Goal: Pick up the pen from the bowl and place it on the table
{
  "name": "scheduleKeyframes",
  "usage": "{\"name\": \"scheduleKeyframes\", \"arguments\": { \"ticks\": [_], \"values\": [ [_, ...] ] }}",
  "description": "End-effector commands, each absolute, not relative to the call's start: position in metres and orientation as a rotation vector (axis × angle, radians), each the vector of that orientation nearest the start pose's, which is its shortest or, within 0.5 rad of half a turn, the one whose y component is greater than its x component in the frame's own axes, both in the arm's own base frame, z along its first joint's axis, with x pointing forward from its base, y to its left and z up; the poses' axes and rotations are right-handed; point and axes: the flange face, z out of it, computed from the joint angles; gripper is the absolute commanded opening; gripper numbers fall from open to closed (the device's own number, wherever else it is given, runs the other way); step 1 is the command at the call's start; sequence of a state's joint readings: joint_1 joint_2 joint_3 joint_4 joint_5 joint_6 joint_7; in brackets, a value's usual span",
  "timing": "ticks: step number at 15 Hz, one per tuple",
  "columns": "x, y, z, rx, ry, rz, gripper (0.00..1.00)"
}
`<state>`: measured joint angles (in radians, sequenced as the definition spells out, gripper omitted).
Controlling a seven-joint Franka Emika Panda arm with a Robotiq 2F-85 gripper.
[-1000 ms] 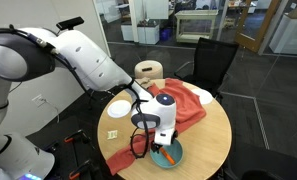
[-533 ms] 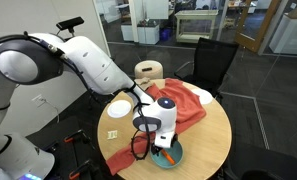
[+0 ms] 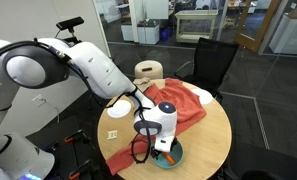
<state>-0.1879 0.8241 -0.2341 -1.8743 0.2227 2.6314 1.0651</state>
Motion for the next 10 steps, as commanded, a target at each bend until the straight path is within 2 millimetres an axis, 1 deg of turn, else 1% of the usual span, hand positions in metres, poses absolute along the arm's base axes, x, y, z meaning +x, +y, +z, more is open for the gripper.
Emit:
{"name": "scheduleKeyframes", "arguments": {
  "ticks": [1, 4, 5, 6, 8, 9, 10],
  "values": [
    [0.567, -0.259, 0.072, -2.194, 2.340, 0.005, 1.00],
    [0.571, -0.261, 0.069, -2.198, 2.340, 0.002, 0.99],
    [0.569, -0.262, 0.067, -2.200, 2.339, 0.002, 0.86],
    [0.570, -0.261, 0.066, -2.202, 2.338, 0.001, 0.75],
    [0.568, -0.261, 0.064, -2.204, 2.341, 0.004, 0.61],
    [0.568, -0.262, 0.063, -2.207, 2.342, 0.008, 0.52],
    [0.568, -0.262, 0.061, -2.208, 2.343, 0.010, 0.45]
  ]
}}
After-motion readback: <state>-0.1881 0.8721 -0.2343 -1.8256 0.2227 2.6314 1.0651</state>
